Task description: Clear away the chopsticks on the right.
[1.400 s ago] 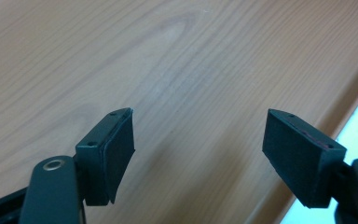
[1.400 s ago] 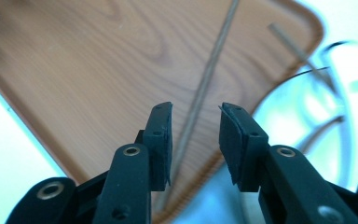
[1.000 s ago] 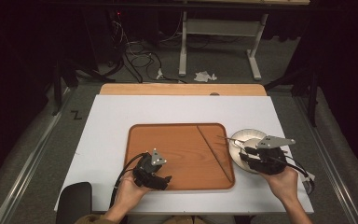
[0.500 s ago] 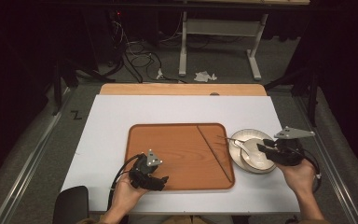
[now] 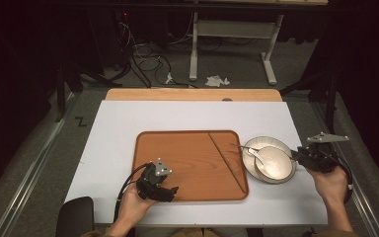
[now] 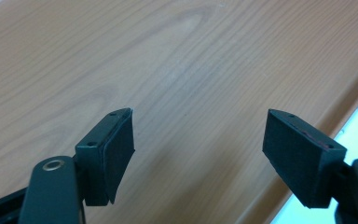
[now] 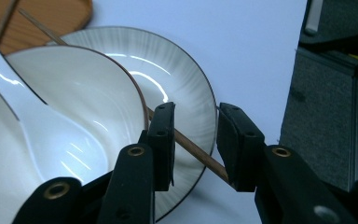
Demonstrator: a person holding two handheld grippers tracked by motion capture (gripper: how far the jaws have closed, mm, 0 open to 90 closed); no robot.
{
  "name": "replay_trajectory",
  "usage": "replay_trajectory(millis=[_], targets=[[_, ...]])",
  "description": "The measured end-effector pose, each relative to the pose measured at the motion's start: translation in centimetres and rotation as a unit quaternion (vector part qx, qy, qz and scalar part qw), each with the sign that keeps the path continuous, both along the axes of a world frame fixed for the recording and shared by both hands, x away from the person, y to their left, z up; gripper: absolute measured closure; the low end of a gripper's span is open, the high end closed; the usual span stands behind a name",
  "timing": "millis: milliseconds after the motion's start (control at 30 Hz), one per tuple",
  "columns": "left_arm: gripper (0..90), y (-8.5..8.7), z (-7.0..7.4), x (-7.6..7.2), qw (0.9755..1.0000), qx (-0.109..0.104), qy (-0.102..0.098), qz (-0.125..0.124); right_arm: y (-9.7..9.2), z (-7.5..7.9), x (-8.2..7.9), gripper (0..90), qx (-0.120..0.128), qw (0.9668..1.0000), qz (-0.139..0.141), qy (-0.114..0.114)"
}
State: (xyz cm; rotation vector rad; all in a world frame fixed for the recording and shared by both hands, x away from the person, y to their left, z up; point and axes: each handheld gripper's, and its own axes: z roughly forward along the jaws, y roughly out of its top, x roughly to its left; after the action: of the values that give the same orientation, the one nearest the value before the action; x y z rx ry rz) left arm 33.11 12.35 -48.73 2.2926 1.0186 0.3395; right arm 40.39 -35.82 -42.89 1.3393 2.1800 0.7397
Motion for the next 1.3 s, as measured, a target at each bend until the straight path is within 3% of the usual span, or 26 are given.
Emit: replay_trajectory(millis=[167, 333, 500, 633, 833, 1000, 1200, 1300], targets=[[25.0, 0.0, 0.0, 0.1, 1.0000, 0.001, 0.001, -0.002, -0.3, -1.3, 0.7, 67.9, -0.008, 0.9996, -0.003, 0.026], [24.8, 0.0, 0.0, 0.0, 1.0000, 0.001, 0.000, -0.001, -0.1, -1.9, 1.2, 68.4, -0.018, 0.9991, 0.006, 0.037], [24.9, 0.0, -0.1, 0.1, 1.0000, 0.000, 0.002, 0.000, 0.0, -2.2, 1.4, 68.4, -0.020, 0.9990, 0.016, 0.035], [24.8, 0.0, -0.1, 0.0, 1.0000, -0.001, 0.001, 0.000, 0.1, -2.8, 1.8, 67.8, -0.030, 0.9979, 0.034, 0.047], [24.8, 0.0, -0.1, 0.0, 1.0000, -0.001, 0.002, 0.000, 0.0, -2.9, 2.0, 70.3, -0.028, 0.9980, 0.038, 0.043], [24.8, 0.0, -0.1, 0.0, 1.0000, -0.001, 0.002, -0.001, -0.2, -2.8, 2.0, 77.8, -0.032, 0.9981, 0.034, 0.041], [24.9, -0.1, -0.2, 0.1, 1.0000, 0.001, 0.005, -0.002, 0.0, -3.1, 2.1, 73.9, -0.034, 0.9972, 0.044, 0.049], [24.9, -0.1, -0.2, 0.1, 1.0000, 0.000, 0.004, -0.002, 0.2, -3.1, 2.1, 79.4, -0.034, 0.9971, 0.045, 0.052]])
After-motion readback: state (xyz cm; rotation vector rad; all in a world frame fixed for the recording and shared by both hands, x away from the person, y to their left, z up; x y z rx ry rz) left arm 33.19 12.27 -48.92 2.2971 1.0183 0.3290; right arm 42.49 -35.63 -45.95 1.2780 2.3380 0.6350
